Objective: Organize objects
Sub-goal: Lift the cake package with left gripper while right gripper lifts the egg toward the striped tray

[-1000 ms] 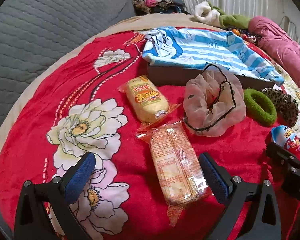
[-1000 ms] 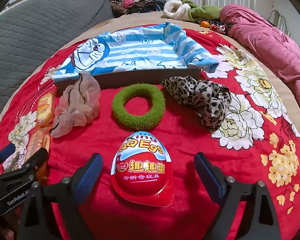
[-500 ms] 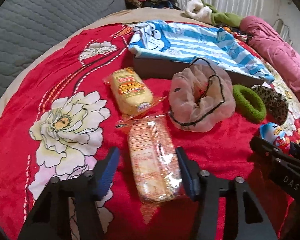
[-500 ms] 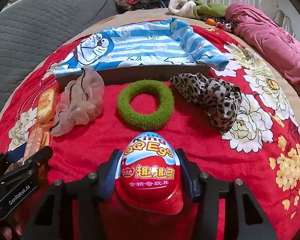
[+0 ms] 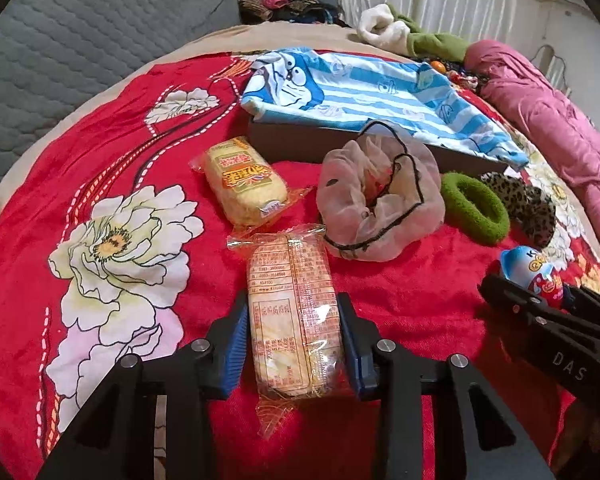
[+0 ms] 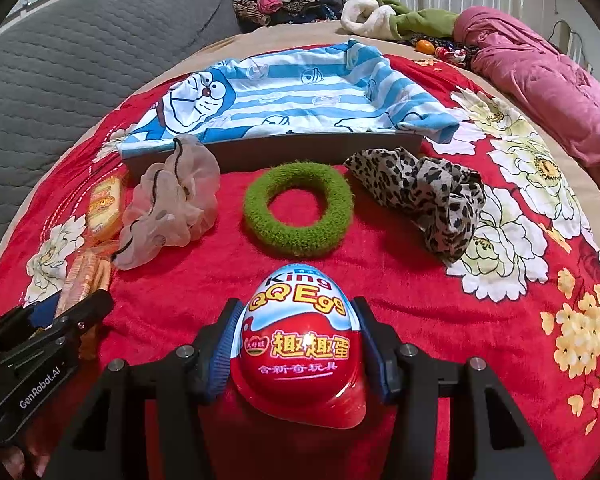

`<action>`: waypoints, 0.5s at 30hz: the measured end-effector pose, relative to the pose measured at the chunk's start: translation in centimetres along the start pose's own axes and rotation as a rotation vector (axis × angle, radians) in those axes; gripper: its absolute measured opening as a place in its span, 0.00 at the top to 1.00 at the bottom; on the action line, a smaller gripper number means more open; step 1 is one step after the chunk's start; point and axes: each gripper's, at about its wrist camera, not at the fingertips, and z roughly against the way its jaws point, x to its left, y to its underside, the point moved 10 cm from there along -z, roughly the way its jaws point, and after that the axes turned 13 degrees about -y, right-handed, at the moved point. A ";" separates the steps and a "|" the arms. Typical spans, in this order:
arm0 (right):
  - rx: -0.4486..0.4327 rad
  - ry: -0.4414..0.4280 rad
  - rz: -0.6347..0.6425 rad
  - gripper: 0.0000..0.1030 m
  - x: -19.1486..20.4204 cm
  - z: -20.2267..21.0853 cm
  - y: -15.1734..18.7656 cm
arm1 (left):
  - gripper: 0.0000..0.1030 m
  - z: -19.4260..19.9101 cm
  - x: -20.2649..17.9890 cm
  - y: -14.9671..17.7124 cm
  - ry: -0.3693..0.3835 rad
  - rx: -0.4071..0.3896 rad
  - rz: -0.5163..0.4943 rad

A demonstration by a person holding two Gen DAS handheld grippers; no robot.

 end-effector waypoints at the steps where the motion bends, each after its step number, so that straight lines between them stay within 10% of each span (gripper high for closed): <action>1: 0.001 -0.001 0.000 0.47 0.0 0.0 0.1 | 0.59 0.1 -0.1 0.1 -0.004 -0.003 -0.006; 15: -0.014 -0.006 0.013 0.47 1.0 1.5 0.5 | 0.60 2.2 0.0 -0.2 0.003 -0.046 -0.007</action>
